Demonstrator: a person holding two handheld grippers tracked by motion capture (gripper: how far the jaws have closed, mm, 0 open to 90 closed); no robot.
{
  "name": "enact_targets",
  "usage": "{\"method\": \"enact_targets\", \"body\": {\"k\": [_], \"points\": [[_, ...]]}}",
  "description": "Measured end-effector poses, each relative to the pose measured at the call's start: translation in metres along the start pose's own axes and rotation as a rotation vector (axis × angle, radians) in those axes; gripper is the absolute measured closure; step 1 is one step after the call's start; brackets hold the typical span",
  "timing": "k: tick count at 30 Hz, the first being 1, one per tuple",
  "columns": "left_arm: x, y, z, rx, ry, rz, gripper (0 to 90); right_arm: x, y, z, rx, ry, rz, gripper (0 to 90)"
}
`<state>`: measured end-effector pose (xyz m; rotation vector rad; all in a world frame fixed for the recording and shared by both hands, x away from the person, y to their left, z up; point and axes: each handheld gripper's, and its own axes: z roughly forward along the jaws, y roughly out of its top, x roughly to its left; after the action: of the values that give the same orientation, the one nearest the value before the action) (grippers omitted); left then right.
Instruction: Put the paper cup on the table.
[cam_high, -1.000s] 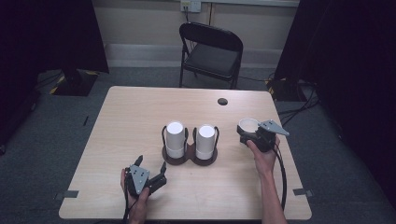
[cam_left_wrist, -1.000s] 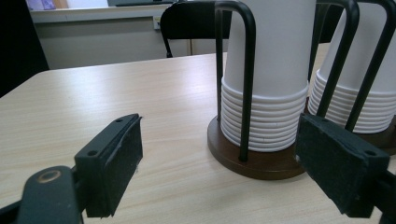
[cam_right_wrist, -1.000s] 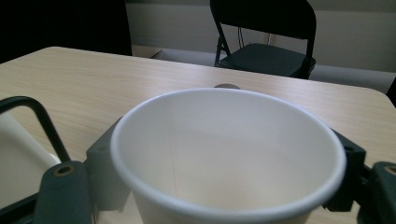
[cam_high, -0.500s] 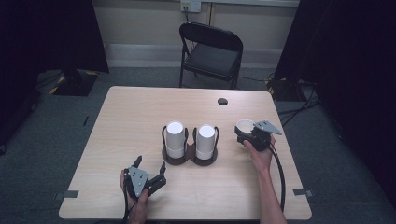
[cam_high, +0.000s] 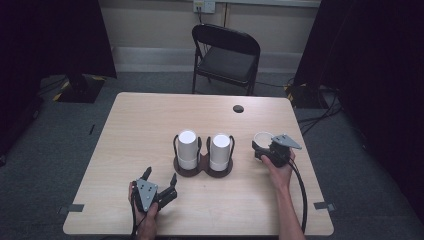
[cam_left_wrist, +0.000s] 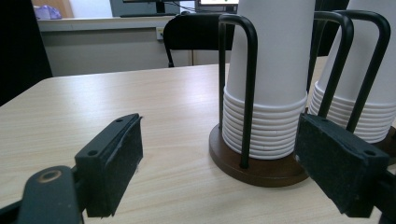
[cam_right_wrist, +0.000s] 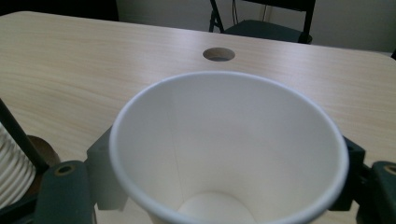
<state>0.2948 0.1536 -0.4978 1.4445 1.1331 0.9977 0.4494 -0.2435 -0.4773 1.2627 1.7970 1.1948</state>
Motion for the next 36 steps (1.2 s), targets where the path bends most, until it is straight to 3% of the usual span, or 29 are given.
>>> {"method": "enact_targets", "body": {"k": [8, 12, 22, 29, 36], "points": [[-0.001, 0.0, 0.0, 0.0, 0.0, 0.009, 15.6, -0.003, -0.003, -0.002, 0.038, -0.02, 0.0, 18.9], [0.0, 0.0, 0.0, 0.0, -0.003, 0.0, 15.5, -0.005, -0.006, 0.0, 0.072, -0.012, 0.041, 13.9], [0.0, 0.0, 0.0, -0.003, 0.004, -0.001, 15.6, -0.008, -0.011, -0.003, 0.106, -0.007, 0.08, 12.9], [0.0, 0.0, 0.0, 0.003, 0.008, -0.007, 15.6, -0.011, -0.016, -0.011, 0.105, -0.018, 0.105, 13.0], [0.001, 0.0, 0.001, 0.008, 0.009, -0.016, 15.6, -0.003, -0.016, -0.022, 0.083, -0.036, 0.11, 13.1]]}}
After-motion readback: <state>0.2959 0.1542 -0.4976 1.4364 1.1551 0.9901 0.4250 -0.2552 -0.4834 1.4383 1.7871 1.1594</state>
